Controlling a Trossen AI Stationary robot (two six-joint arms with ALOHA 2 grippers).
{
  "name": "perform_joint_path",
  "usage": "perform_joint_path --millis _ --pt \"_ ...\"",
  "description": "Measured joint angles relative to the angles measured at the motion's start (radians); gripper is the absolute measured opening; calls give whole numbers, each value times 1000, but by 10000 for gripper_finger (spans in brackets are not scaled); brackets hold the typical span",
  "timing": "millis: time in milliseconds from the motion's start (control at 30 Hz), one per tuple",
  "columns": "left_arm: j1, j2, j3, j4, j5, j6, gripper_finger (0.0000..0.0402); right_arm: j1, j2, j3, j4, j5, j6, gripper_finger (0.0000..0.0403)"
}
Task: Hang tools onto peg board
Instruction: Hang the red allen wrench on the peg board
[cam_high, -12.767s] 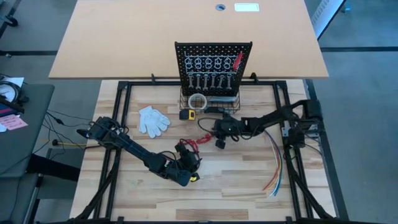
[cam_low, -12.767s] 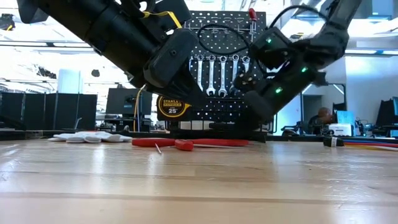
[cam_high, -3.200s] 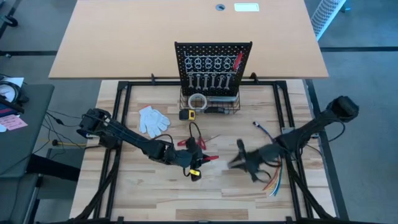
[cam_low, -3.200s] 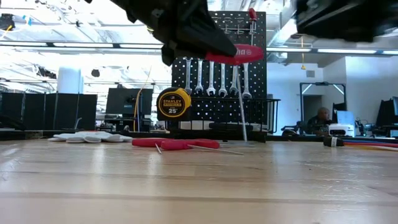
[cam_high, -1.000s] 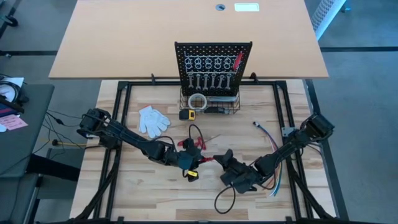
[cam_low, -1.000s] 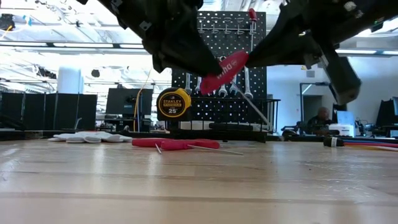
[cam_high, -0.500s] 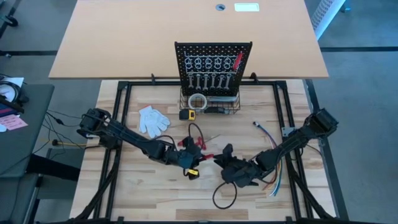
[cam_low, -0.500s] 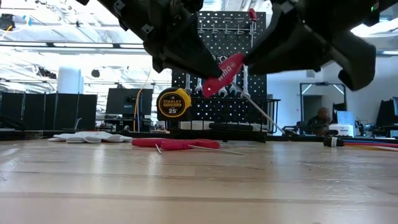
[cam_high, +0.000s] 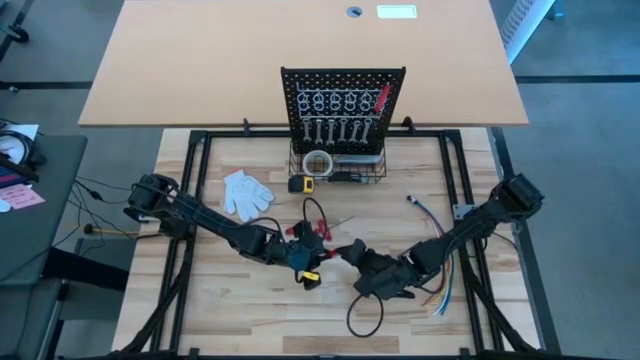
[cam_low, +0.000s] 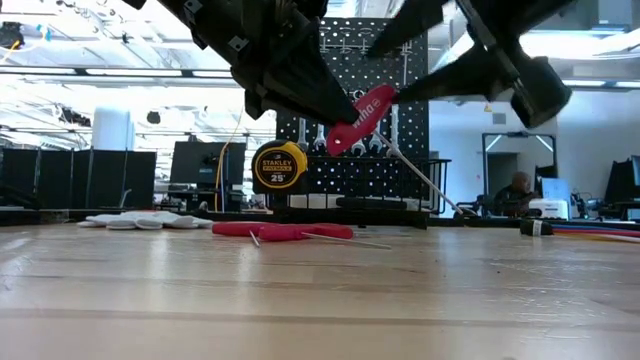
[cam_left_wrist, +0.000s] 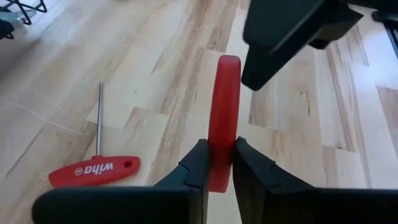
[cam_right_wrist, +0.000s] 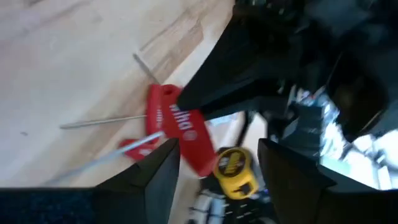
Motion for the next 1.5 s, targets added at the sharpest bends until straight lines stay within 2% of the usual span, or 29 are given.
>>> perform_joint_path --millis 100,233,600,800,1067,1267,1400,1500 --pt "0 0 0 -5 -3 -4 41 -19 0 5 -13 -44 -61 220" --pt "1 0 0 1 0 -8 41 -39 6 5 -71 -174 -76 213" --pt "0 0 0 0 1 -8 41 -79 13 5 -70 -182 -79 198" --pt "0 1 0 0 2 -8 41 -79 13 5 -67 -226 -76 168" --pt "0 1 0 -3 1 -8 41 -86 13 5 -67 -233 -57 126" --pt "0 1 0 -3 -10 3 41 -85 13 5 -73 -234 25 90" --pt "0 1 0 1 -9 3 43 -76 13 5 -74 -230 79 87" --pt "-1 1 0 4 -9 3 61 -67 13 5 -76 -222 159 87"
